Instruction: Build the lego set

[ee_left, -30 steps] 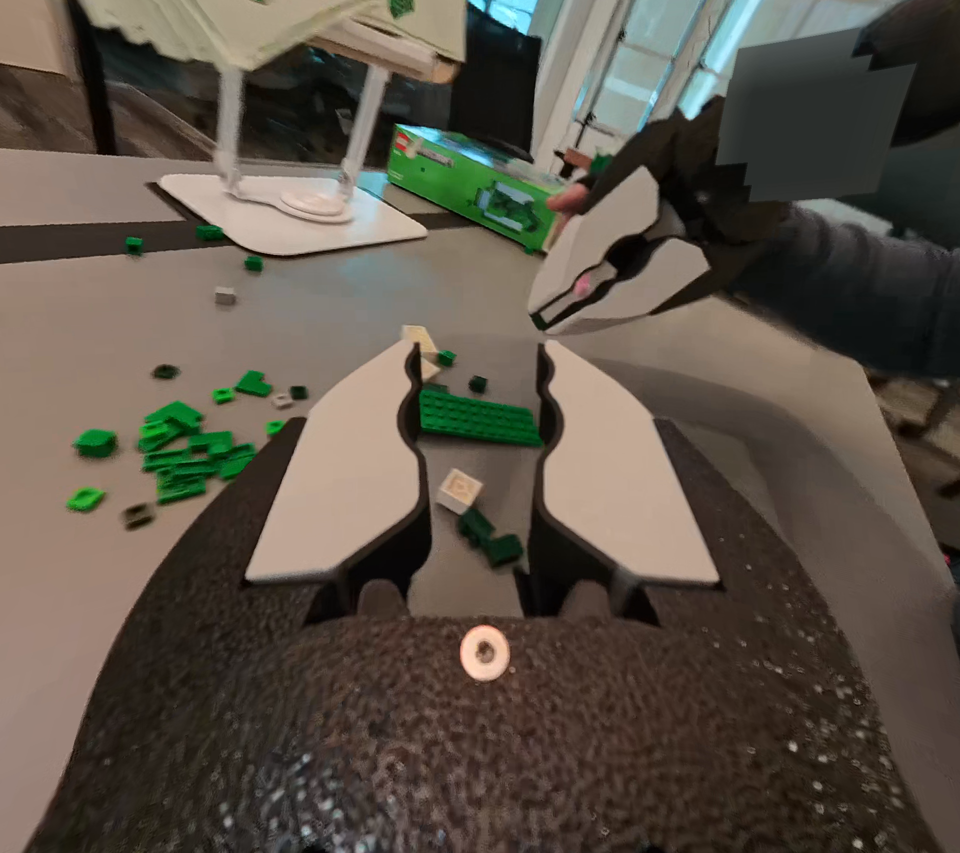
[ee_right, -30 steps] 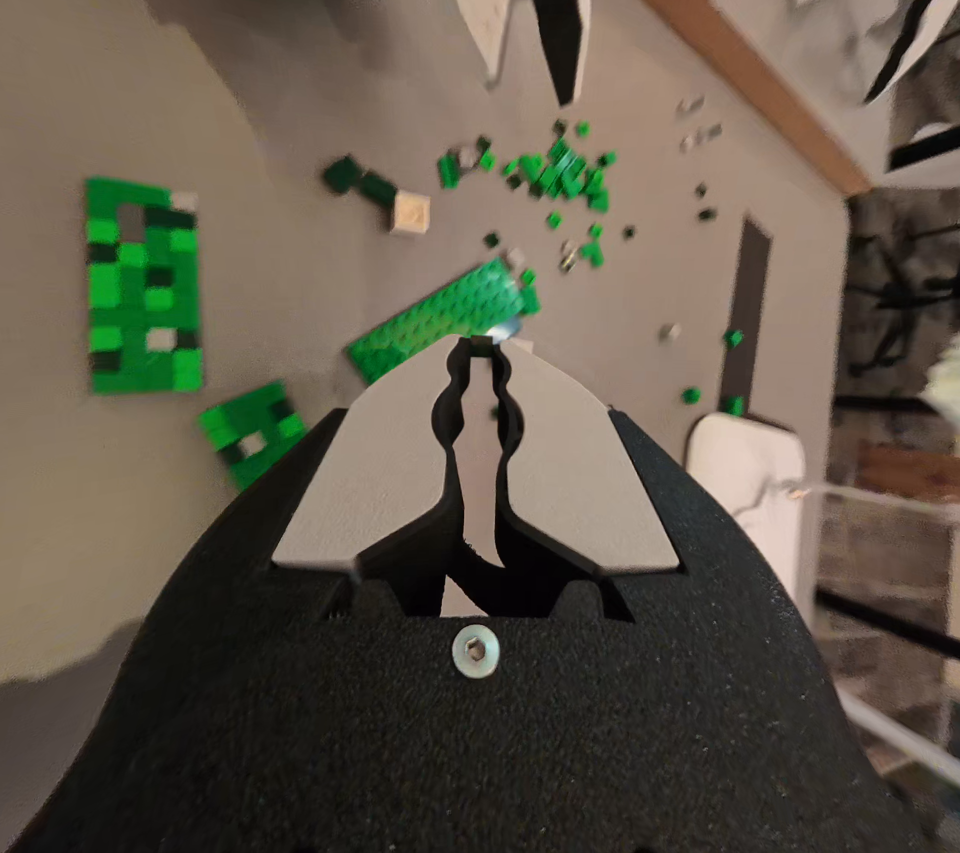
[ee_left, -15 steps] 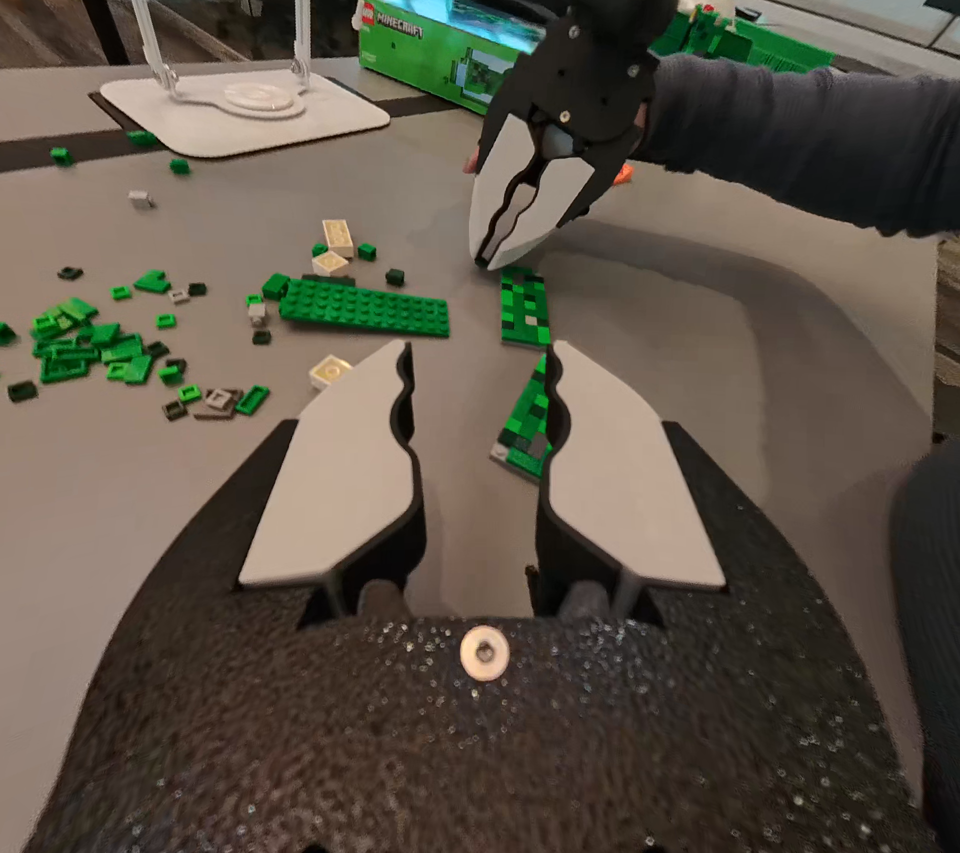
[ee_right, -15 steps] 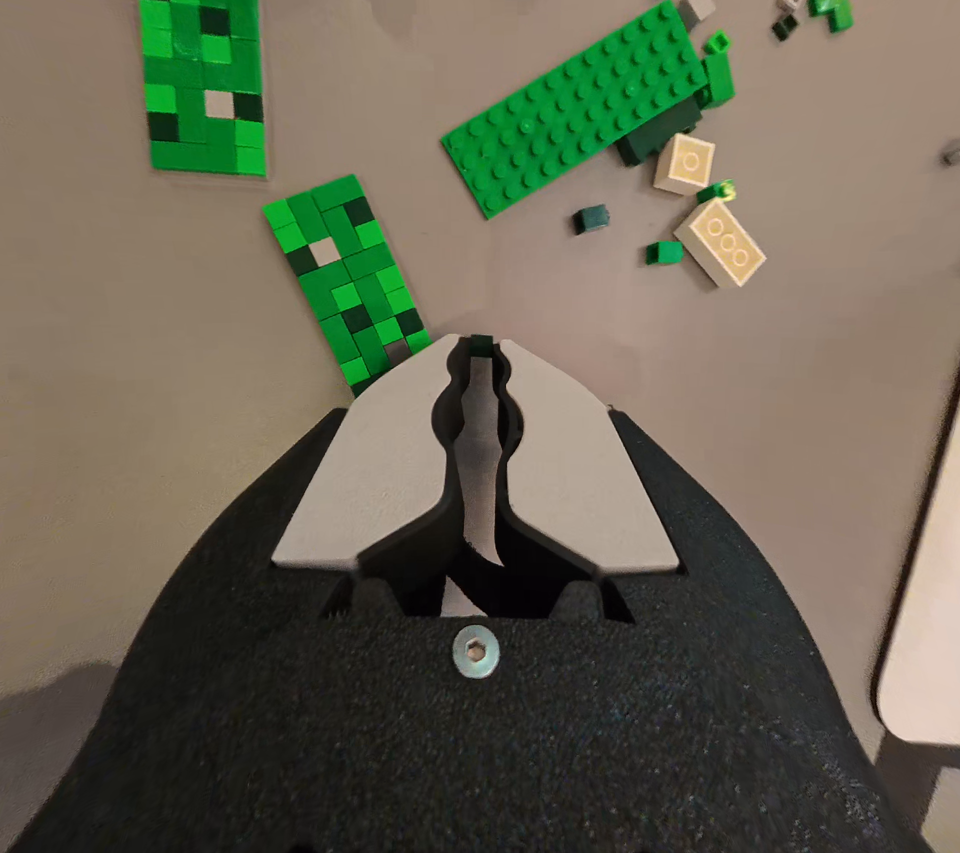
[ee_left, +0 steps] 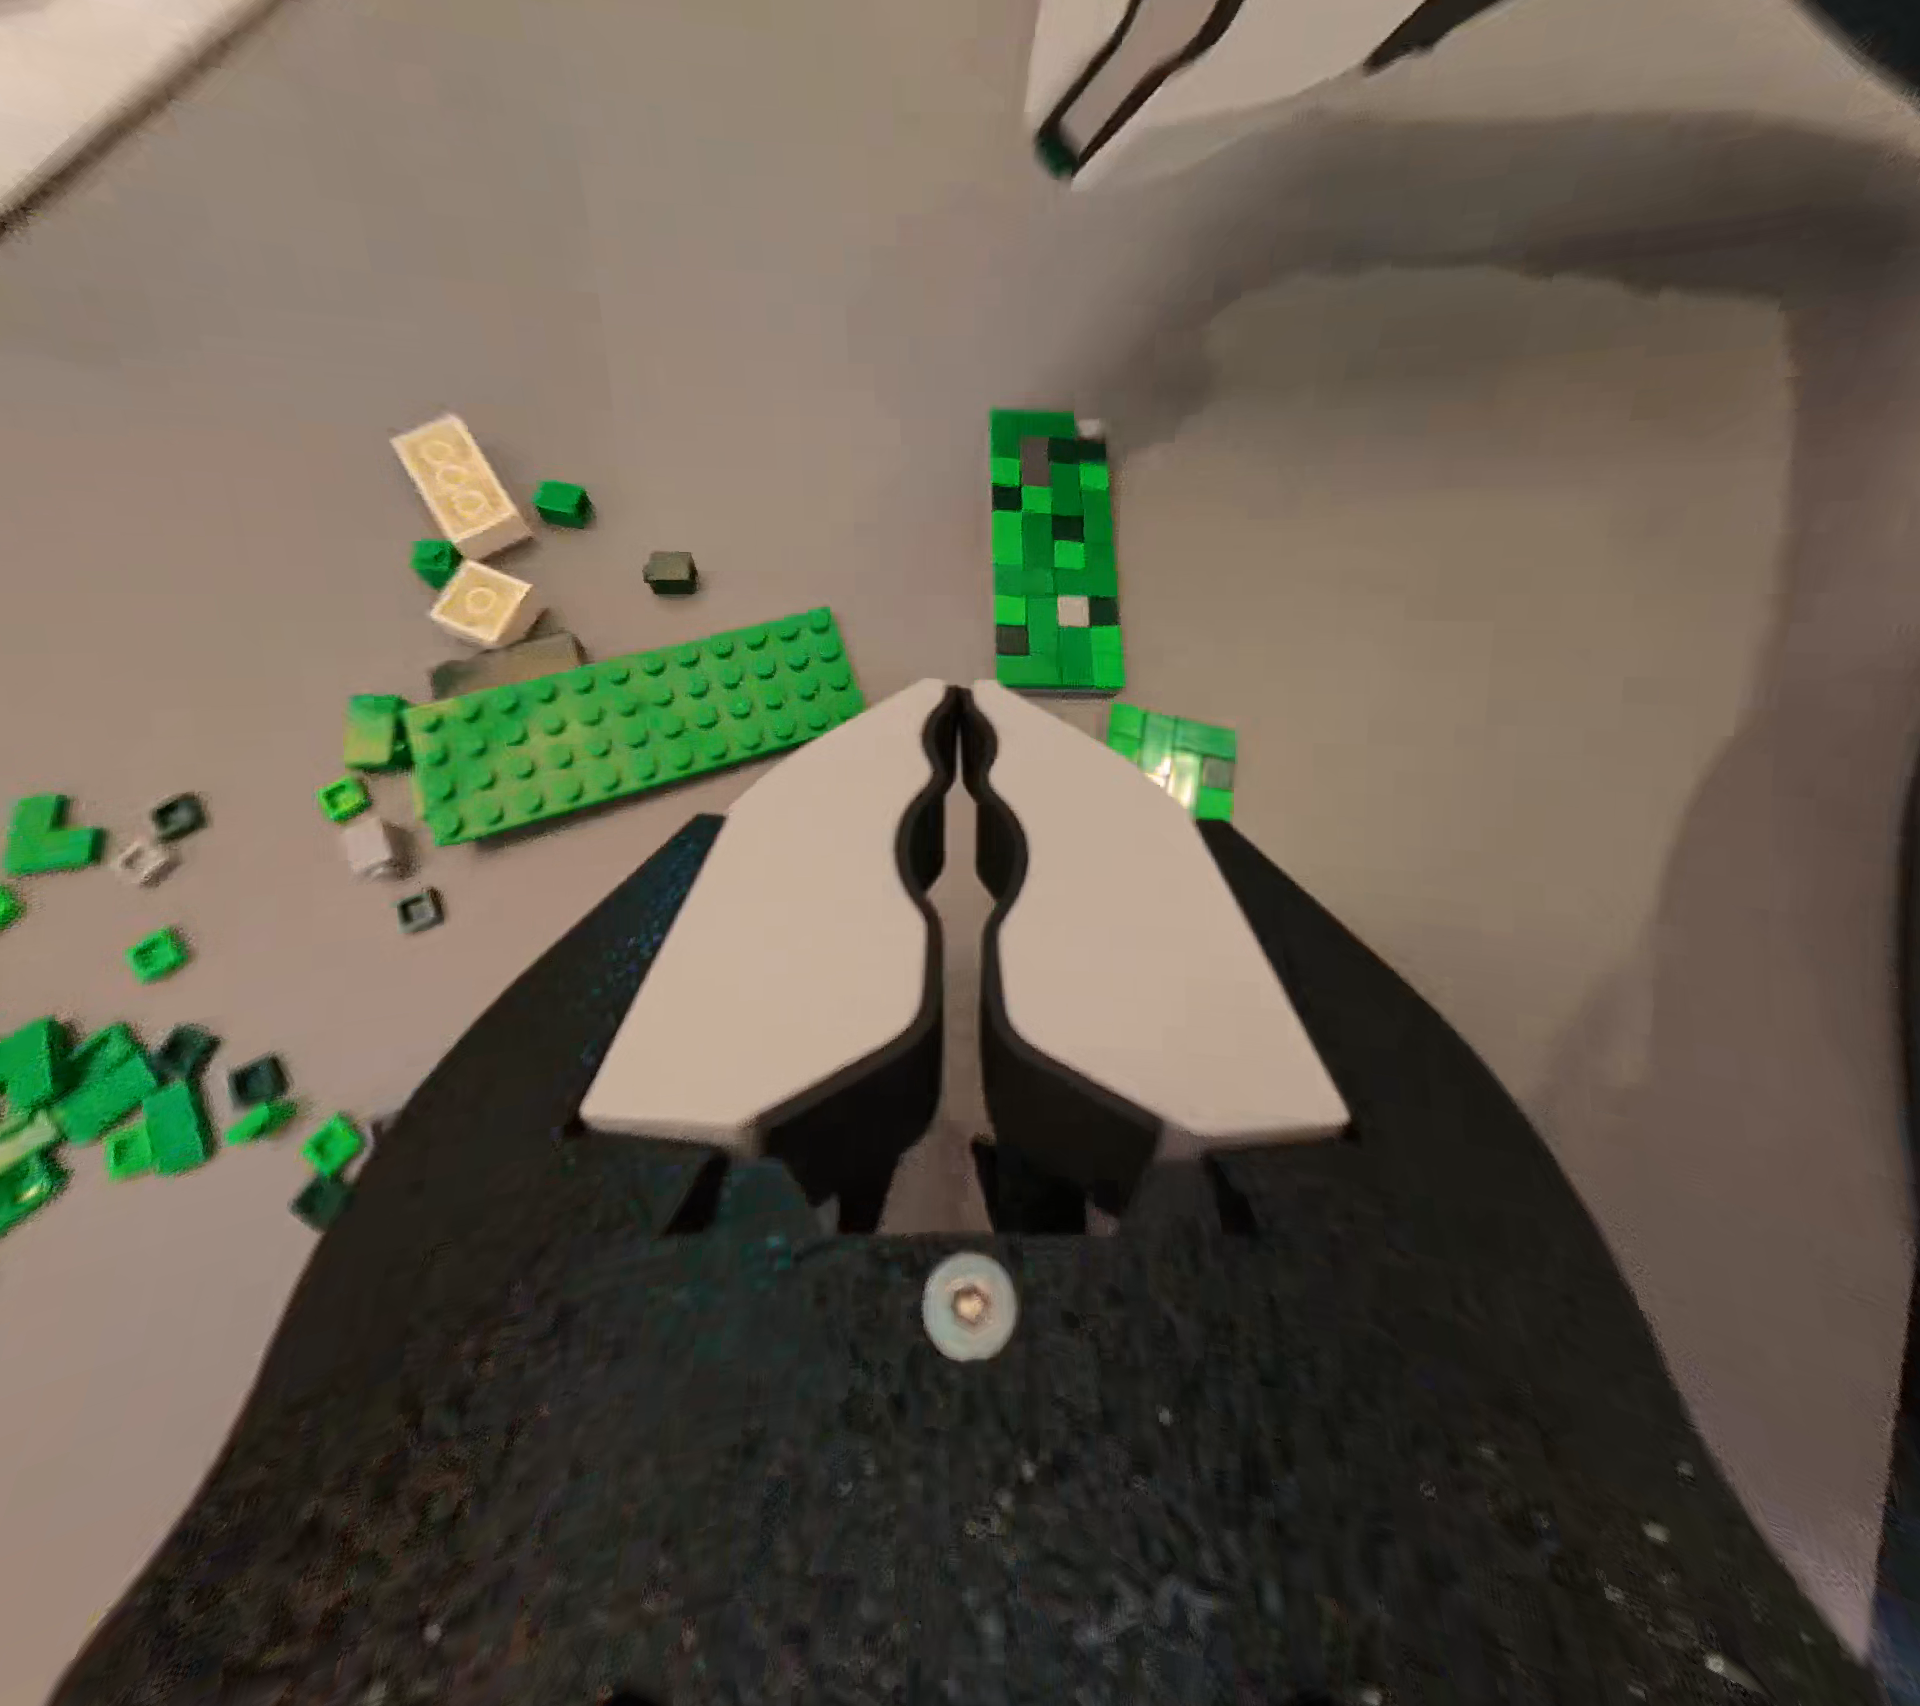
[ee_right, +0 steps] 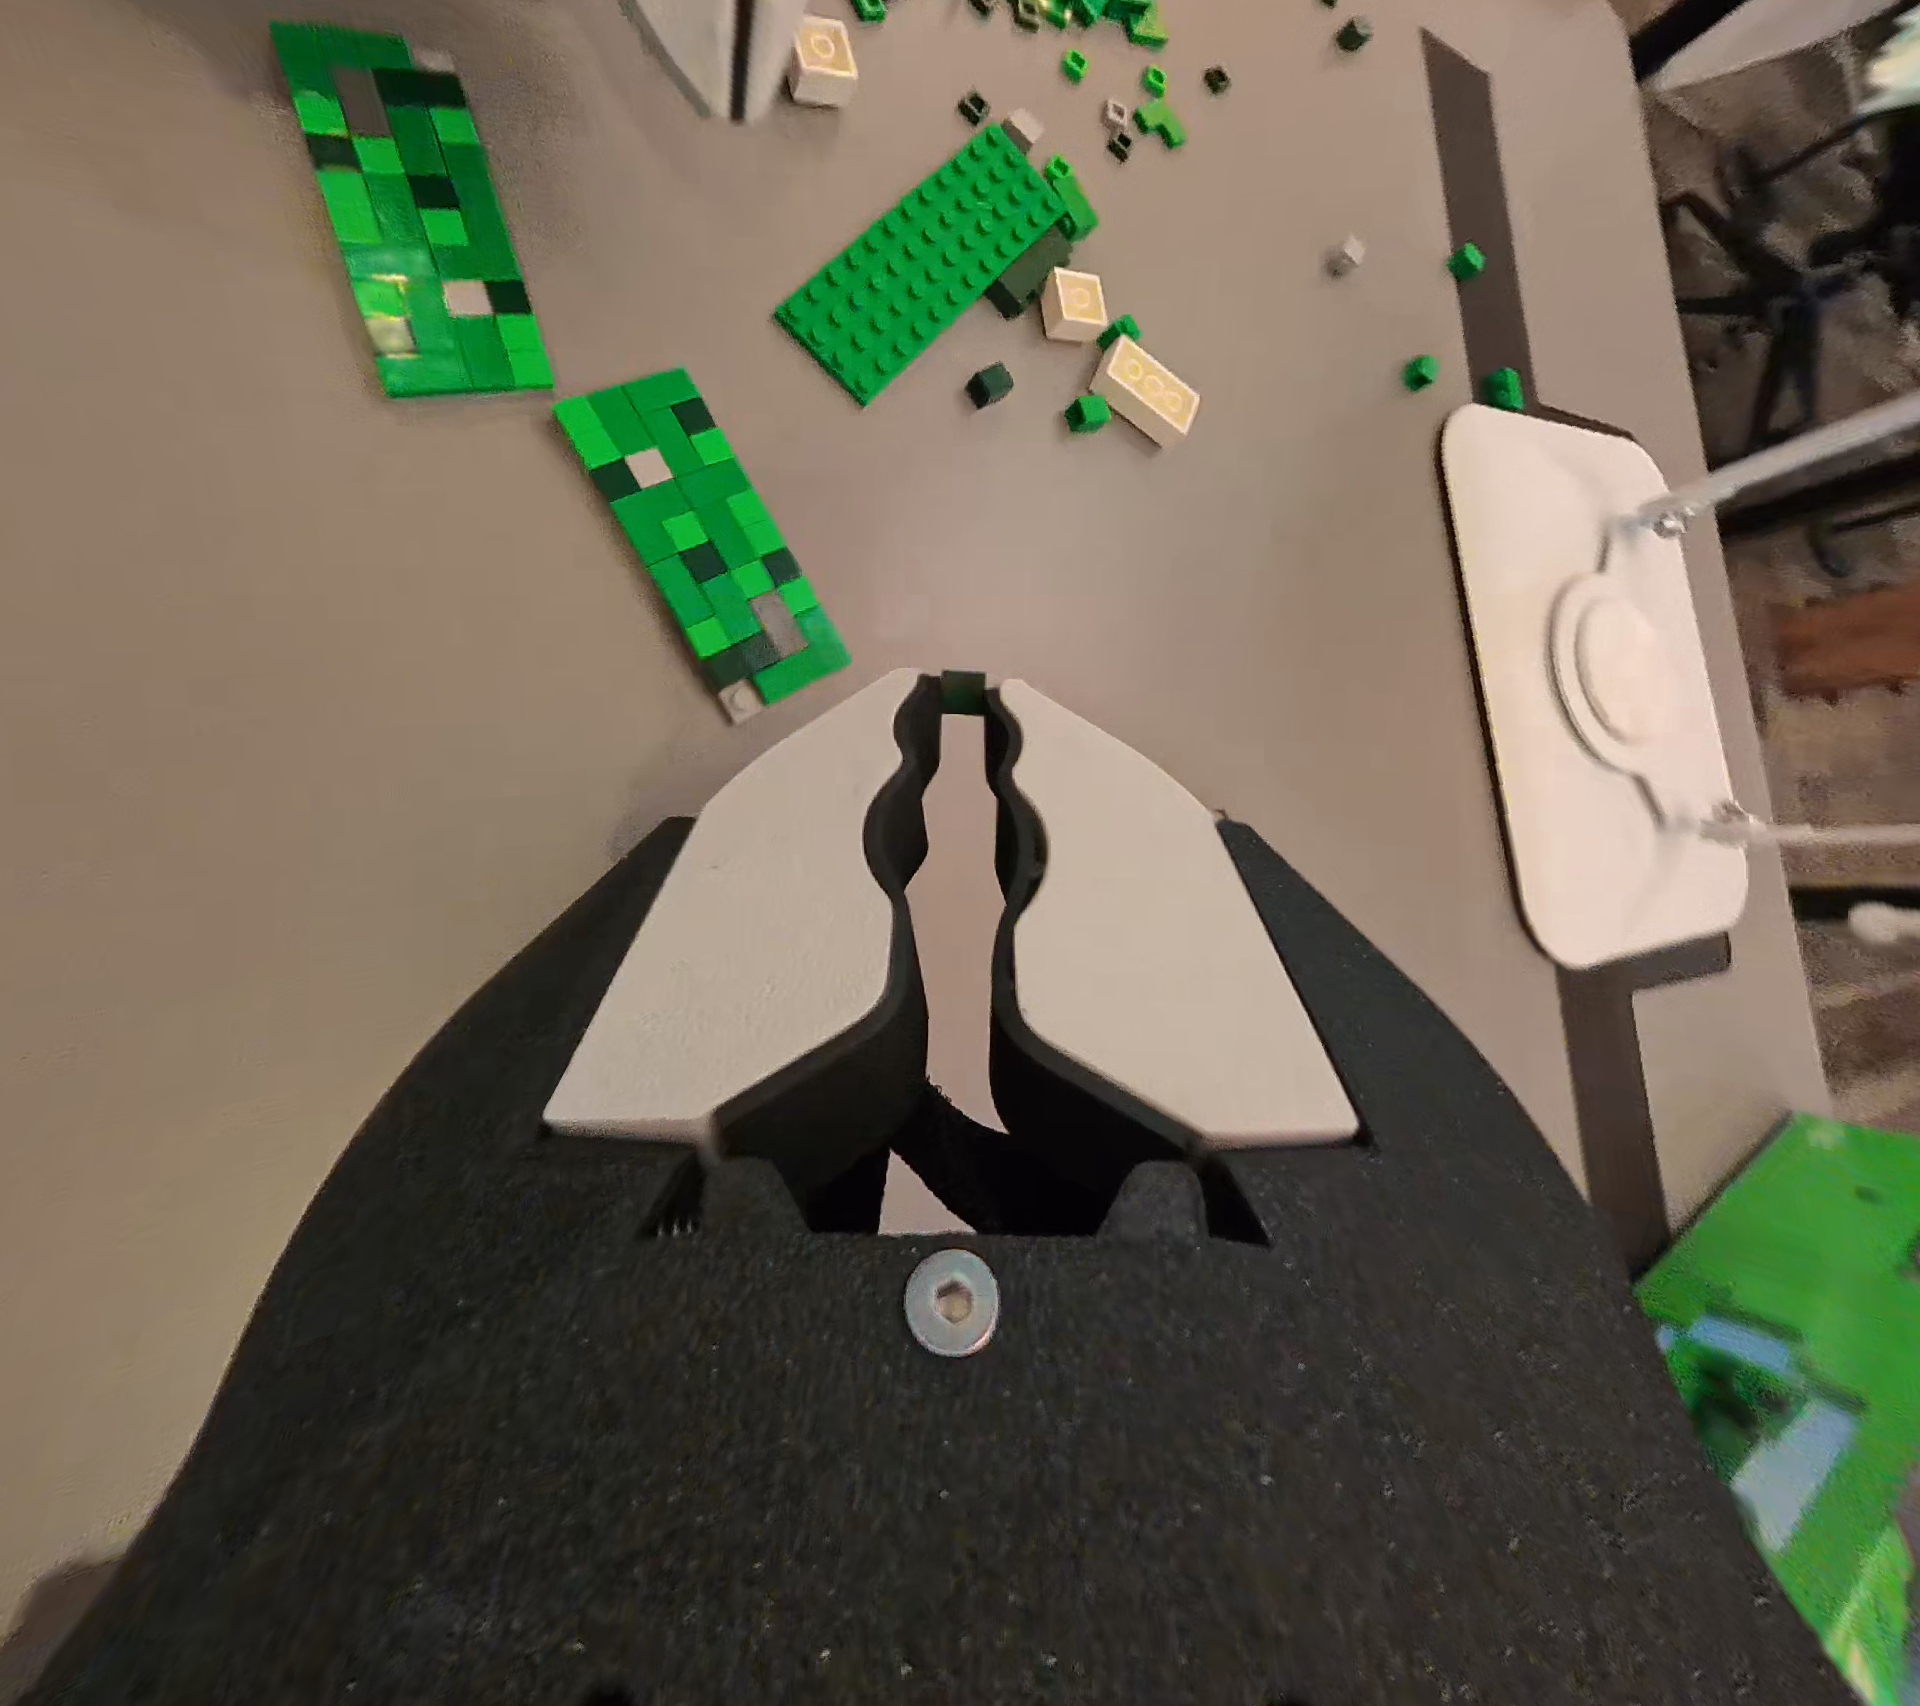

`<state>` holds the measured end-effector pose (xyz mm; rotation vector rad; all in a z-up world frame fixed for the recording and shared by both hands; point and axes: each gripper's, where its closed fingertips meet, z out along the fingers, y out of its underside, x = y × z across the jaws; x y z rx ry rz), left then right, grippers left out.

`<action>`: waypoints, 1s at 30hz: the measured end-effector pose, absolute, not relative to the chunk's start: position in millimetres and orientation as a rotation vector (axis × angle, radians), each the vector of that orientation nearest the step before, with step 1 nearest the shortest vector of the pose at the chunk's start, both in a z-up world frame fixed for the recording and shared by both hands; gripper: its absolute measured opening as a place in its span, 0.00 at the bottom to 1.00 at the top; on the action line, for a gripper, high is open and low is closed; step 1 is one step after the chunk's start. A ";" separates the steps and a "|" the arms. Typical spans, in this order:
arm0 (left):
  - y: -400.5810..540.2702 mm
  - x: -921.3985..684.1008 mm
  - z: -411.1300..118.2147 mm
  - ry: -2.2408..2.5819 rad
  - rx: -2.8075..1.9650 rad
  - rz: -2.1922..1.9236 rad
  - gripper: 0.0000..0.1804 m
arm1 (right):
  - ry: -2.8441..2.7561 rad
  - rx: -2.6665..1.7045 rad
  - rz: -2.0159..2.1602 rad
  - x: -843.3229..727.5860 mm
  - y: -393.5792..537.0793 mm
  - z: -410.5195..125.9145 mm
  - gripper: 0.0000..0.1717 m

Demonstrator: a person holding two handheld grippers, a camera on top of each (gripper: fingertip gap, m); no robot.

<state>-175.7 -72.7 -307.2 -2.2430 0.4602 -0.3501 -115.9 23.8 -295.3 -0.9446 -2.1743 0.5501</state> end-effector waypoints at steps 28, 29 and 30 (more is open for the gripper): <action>-42.1 -146.5 -314.4 0.438 -2.447 -0.649 0.00 | -1.933 -1.232 0.754 -58.2 12.4 -298.7 0.04; -46.6 -154.5 -312.6 0.433 -2.448 -0.635 0.00 | -1.946 -1.243 0.741 -55.8 11.6 -302.7 0.04; -51.7 -160.5 -311.2 0.433 -2.452 -0.624 0.00 | -1.960 -1.260 0.728 -53.7 11.4 -307.5 0.04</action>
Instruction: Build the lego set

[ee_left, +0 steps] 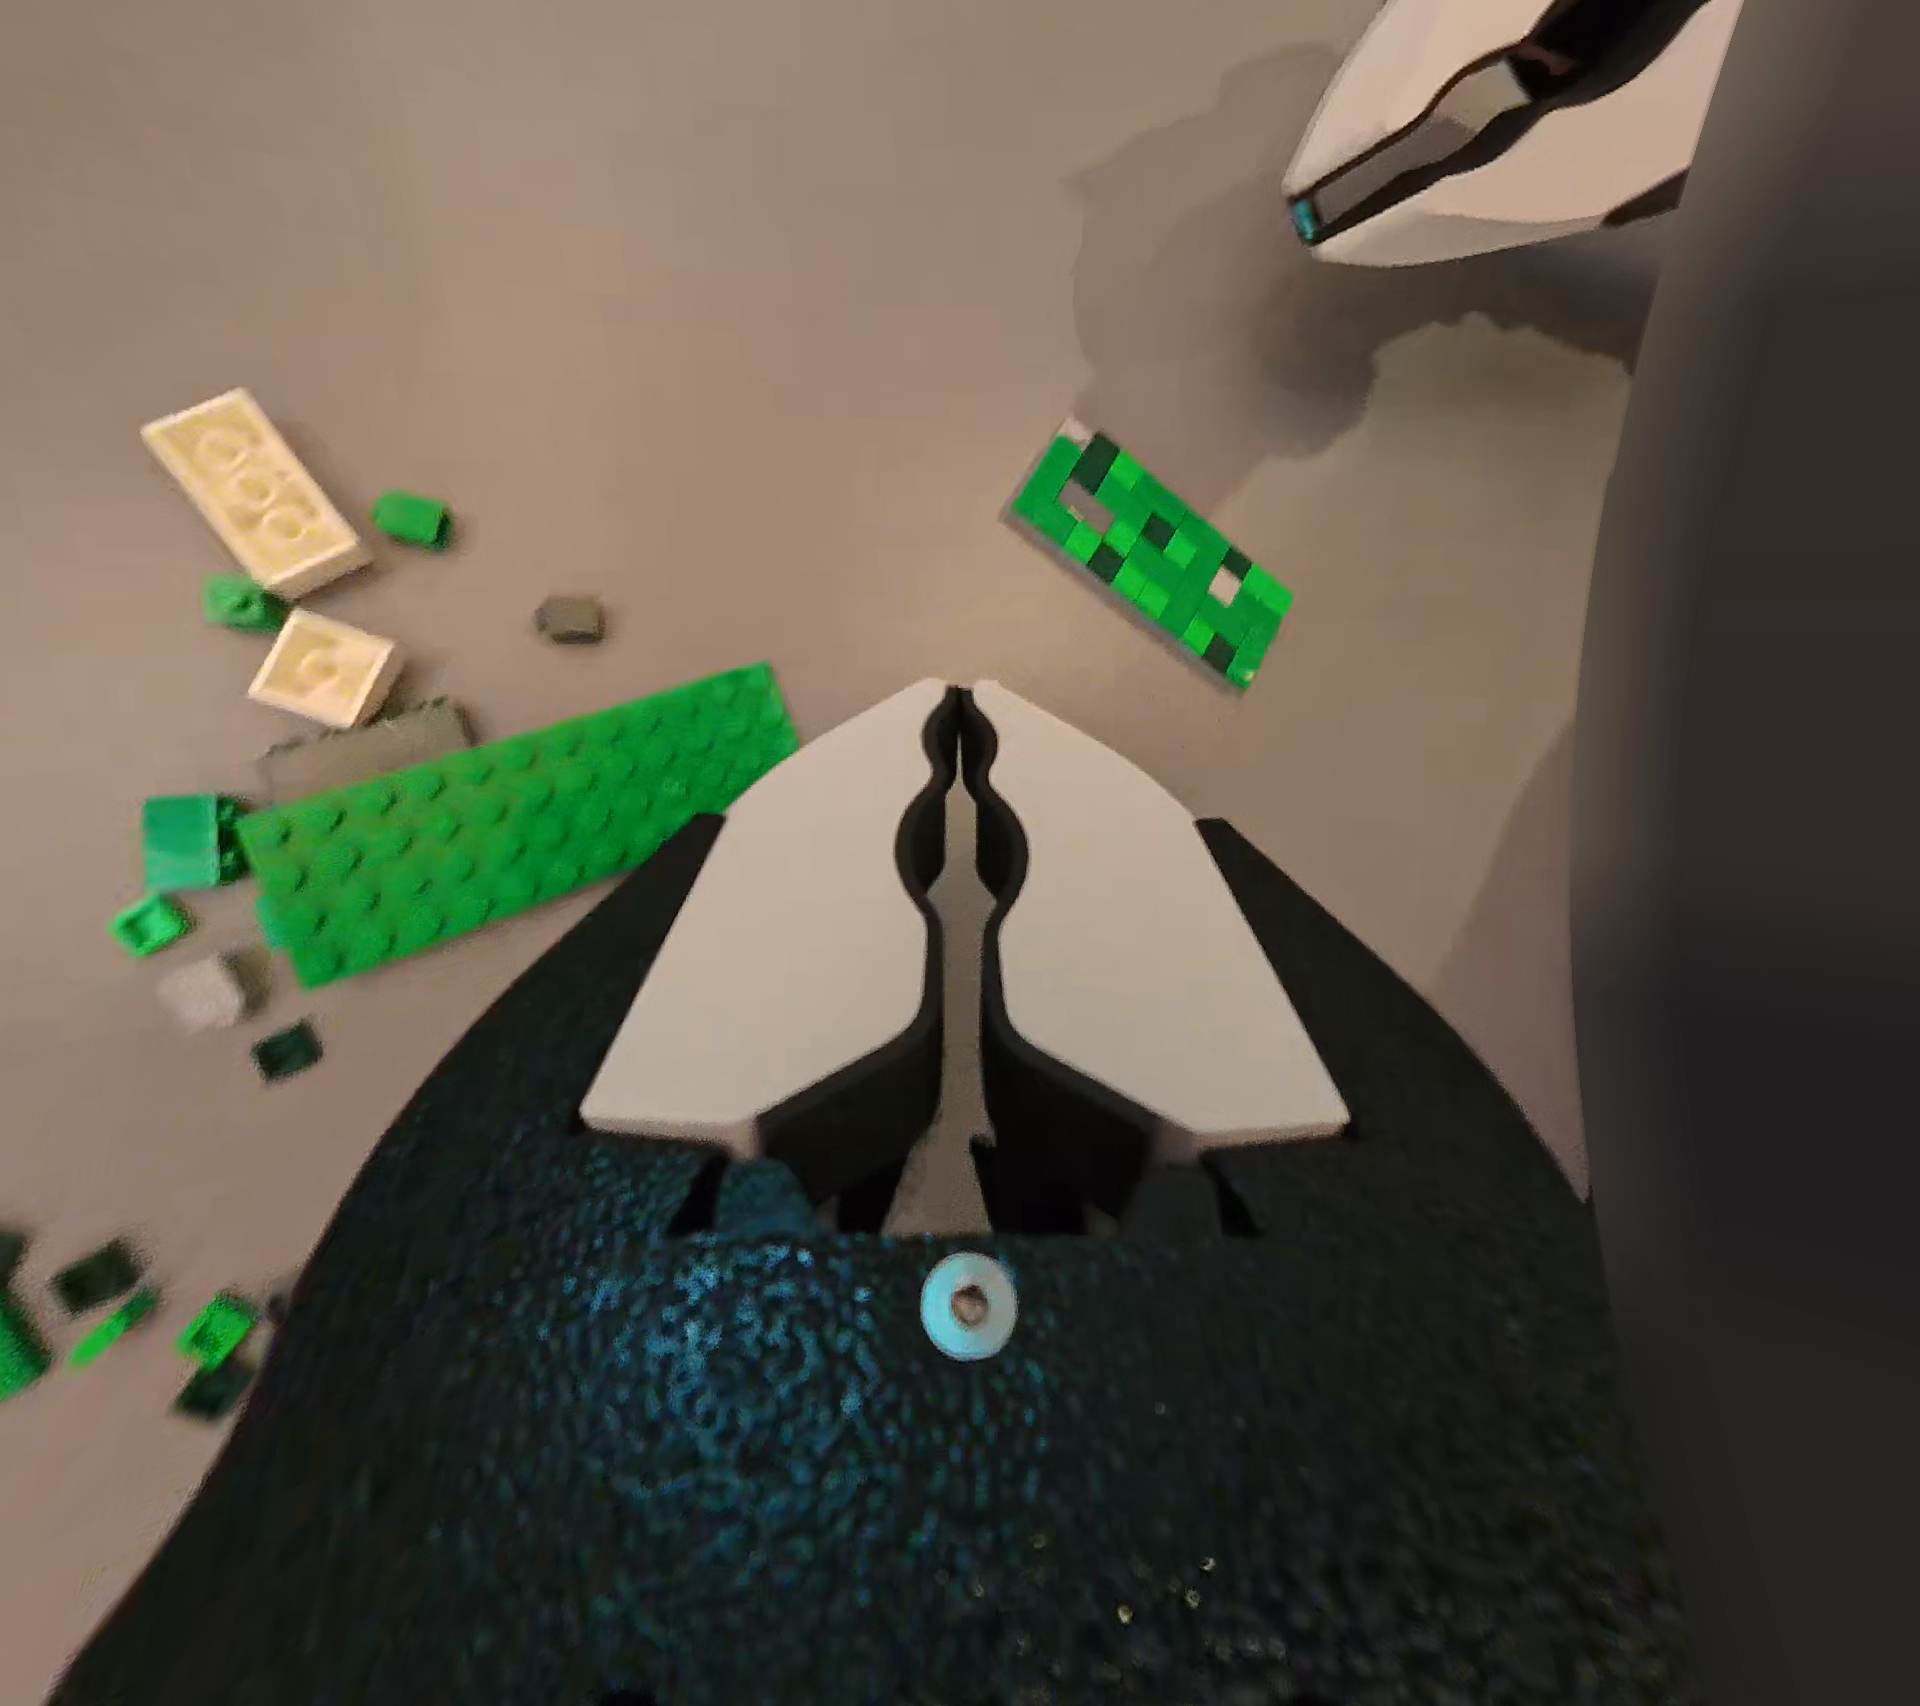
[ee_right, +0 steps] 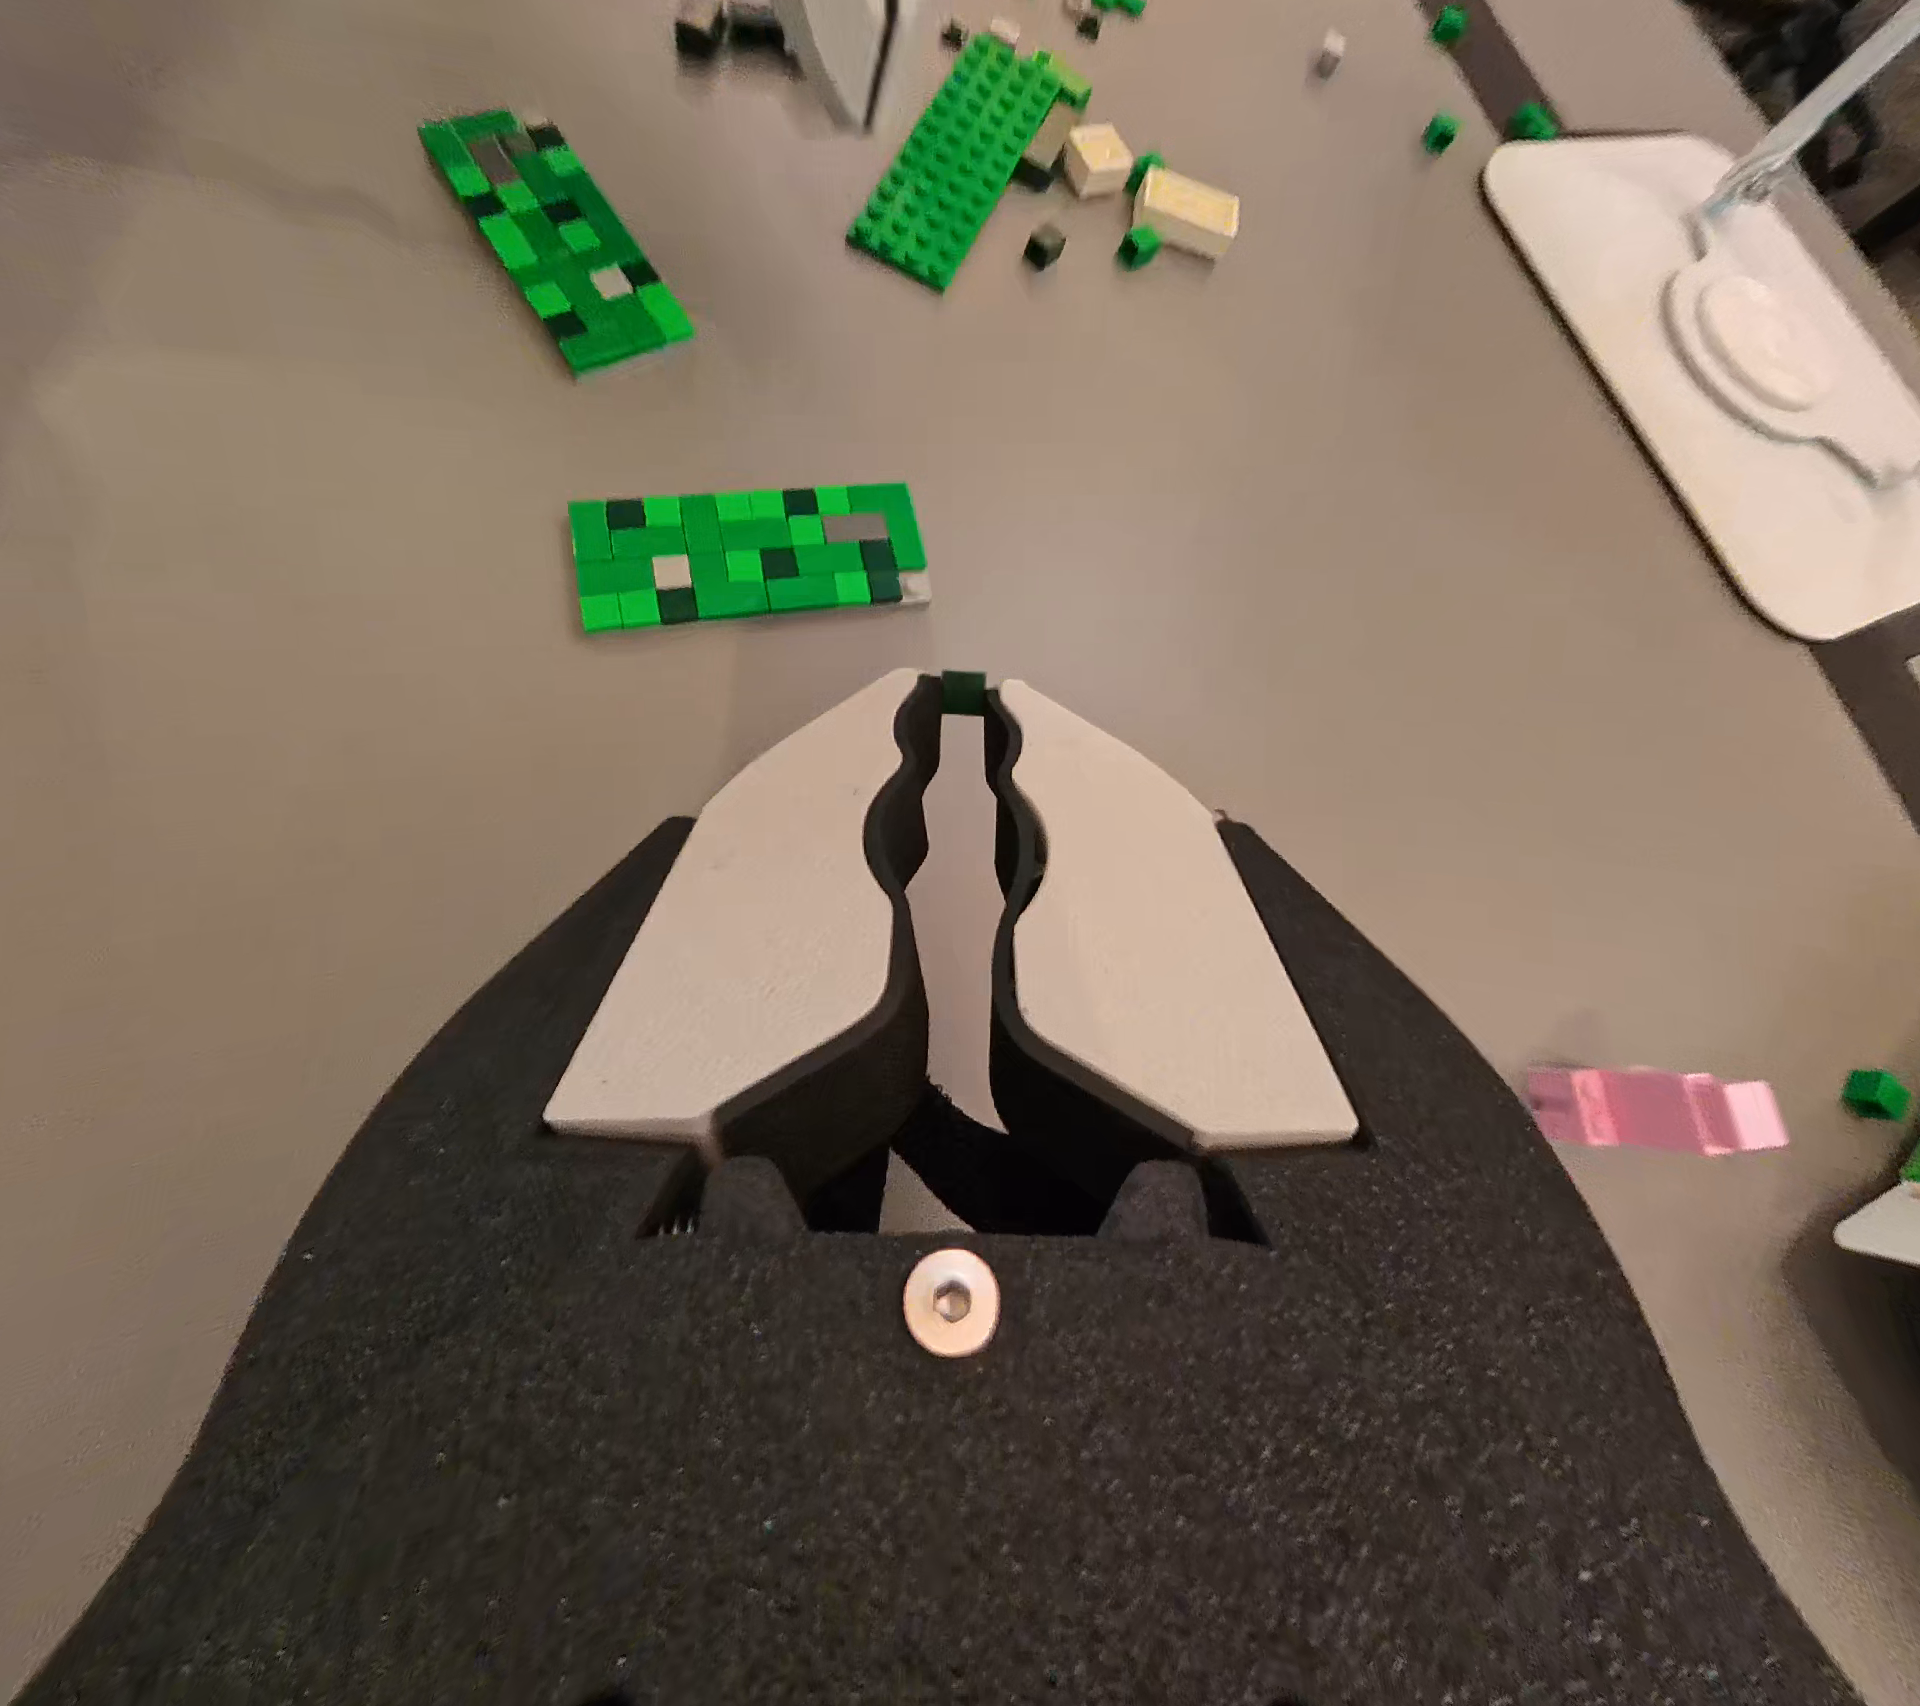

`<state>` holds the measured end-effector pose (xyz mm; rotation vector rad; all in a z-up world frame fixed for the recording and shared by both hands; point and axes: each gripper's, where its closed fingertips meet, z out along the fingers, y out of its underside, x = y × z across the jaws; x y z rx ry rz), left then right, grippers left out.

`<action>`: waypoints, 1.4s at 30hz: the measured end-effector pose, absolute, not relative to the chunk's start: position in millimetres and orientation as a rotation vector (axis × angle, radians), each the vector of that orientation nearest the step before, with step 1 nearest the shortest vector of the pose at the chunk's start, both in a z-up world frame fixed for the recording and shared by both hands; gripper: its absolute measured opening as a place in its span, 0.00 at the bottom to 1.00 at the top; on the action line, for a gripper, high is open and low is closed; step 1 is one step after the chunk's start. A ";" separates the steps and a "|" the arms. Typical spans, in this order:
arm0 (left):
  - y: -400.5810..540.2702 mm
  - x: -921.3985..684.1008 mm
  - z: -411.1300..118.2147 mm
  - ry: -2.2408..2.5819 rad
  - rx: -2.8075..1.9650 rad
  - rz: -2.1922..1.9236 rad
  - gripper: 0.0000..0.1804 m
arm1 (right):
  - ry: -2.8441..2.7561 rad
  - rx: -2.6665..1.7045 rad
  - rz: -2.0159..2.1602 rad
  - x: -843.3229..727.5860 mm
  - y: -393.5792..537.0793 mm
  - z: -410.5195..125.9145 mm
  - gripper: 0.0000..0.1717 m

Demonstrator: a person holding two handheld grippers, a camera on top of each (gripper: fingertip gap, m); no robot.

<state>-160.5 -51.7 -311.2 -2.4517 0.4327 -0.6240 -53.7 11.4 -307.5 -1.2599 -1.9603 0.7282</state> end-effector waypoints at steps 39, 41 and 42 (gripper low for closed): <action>-45.4 -188.5 -277.4 0.130 -2.054 -0.338 0.00 | -2.097 -1.362 0.630 -102.5 13.1 -331.1 0.04; -58.6 -242.3 -269.4 -0.020 -1.954 -0.107 0.00 | -2.124 -1.341 0.602 -127.1 16.9 -334.0 0.04; -67.1 -265.5 -266.6 -0.086 -1.898 -0.016 0.00 | -2.145 -1.328 0.585 -139.6 18.3 -336.2 0.04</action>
